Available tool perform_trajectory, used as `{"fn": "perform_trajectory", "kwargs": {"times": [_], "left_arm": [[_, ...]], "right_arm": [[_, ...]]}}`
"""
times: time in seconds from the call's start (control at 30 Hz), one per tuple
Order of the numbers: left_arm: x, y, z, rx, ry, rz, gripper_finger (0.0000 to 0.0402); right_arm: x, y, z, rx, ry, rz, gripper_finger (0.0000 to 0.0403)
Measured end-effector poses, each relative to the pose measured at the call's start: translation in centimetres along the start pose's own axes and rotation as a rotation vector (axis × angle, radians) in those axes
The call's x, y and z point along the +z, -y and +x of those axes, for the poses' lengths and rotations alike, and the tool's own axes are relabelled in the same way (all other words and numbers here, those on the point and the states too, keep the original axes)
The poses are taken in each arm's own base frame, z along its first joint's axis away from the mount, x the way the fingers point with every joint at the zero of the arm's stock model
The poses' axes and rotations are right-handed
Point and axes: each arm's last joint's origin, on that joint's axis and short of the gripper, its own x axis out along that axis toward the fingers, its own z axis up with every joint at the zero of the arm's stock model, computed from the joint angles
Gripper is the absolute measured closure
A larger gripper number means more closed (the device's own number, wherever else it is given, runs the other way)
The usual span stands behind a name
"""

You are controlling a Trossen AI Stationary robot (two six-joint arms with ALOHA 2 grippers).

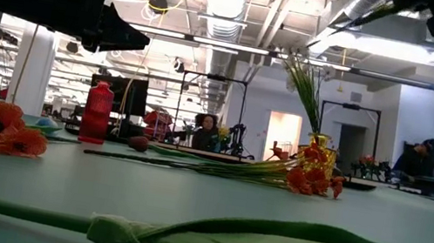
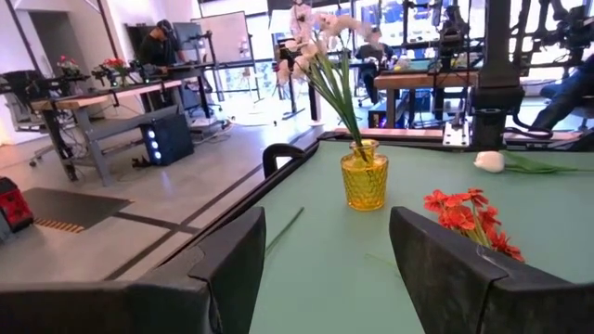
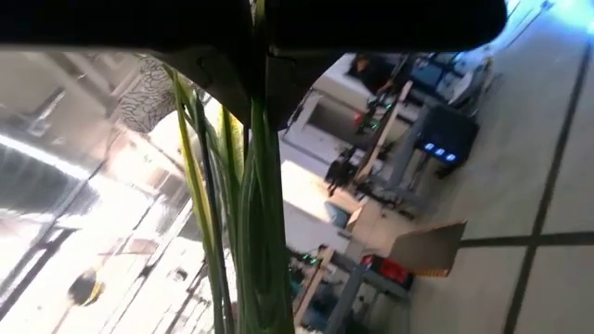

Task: Sort flowers into vase by color
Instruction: Put the top white flower into the yellow flower vase

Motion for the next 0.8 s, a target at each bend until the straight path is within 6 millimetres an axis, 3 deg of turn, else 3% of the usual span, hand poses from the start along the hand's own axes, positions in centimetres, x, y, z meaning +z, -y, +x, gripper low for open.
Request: {"fn": "perform_trajectory", "kwargs": {"times": [0.37,0.57,0.8], "left_arm": [[-0.1,0.0,0.0,-0.001,-0.007,0.001,0.0182],[-0.1,0.0,0.0,-0.001,-0.007,-0.008,0.0182],[0.0,0.0,0.0,0.000,0.000,-0.012,0.0182]], "right_arm": [[-1.8,0.3,-0.7,-0.008,0.062,0.068,0.0375],[-1.7,-0.1,0.3,0.077,0.054,-0.056,0.0375],[0.2,-0.5,2.3,0.191,0.004,-0.272,0.0375]]}}
